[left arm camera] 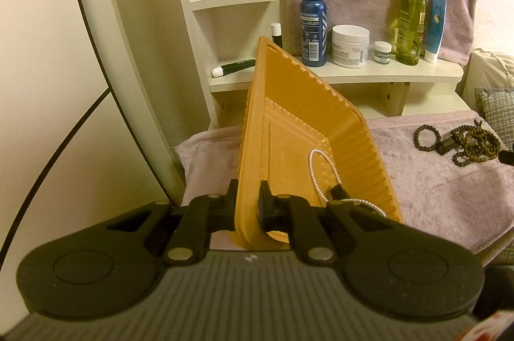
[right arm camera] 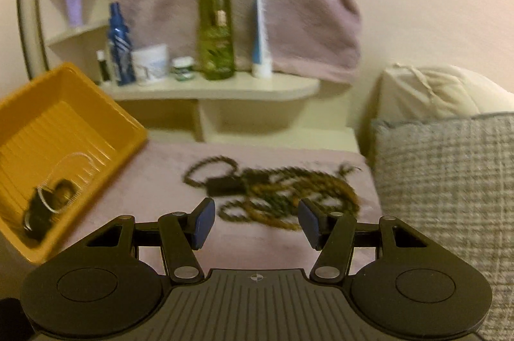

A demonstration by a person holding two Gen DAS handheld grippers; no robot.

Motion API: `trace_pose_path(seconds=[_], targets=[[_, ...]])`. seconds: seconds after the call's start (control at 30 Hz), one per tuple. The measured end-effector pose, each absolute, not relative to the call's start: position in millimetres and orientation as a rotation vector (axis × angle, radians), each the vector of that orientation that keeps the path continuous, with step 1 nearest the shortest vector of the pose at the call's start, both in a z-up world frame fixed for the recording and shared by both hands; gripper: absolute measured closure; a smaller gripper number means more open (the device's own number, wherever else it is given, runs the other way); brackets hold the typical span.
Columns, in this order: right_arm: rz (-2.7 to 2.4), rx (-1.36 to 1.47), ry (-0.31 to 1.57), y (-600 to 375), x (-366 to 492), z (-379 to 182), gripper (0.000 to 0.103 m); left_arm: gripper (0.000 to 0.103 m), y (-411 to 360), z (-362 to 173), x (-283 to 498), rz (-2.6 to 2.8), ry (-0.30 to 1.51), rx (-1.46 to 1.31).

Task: Organize jewelry
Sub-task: 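Move the right tool back and close it on a dark bead strand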

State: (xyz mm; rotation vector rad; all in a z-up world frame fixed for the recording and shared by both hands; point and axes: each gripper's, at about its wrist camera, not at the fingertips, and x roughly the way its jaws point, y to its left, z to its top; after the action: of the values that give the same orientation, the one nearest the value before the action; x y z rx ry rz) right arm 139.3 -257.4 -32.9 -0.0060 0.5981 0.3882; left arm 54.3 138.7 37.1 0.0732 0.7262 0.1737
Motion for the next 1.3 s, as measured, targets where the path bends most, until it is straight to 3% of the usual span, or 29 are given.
trace_pose_path(seconds=[0.17, 0.4, 0.63, 0.97, 1.03, 1.3], targets=[[0.396, -0.050, 0.610, -257, 146, -43, 0.046, 0.094, 136, 38, 54, 0.175, 0.729, 0.082], [0.374, -0.137, 0.621, -249, 168, -57, 0.069, 0.094, 136, 38, 55, 0.176, 0.732, 0.085], [0.338, -0.195, 0.642, -252, 195, -70, 0.083, 0.094, 136, 38, 55, 0.177, 0.735, 0.089], [0.367, -0.454, 0.643, -236, 200, -91, 0.085, 0.094, 136, 37, 55, 0.178, 0.736, 0.087], [0.365, -0.455, 0.635, -236, 198, -91, 0.095, 0.094, 136, 37, 55, 0.178, 0.736, 0.087], [0.349, -0.377, 0.584, -248, 181, -63, 0.096, 0.094, 137, 36, 54, 0.178, 0.734, 0.086]])
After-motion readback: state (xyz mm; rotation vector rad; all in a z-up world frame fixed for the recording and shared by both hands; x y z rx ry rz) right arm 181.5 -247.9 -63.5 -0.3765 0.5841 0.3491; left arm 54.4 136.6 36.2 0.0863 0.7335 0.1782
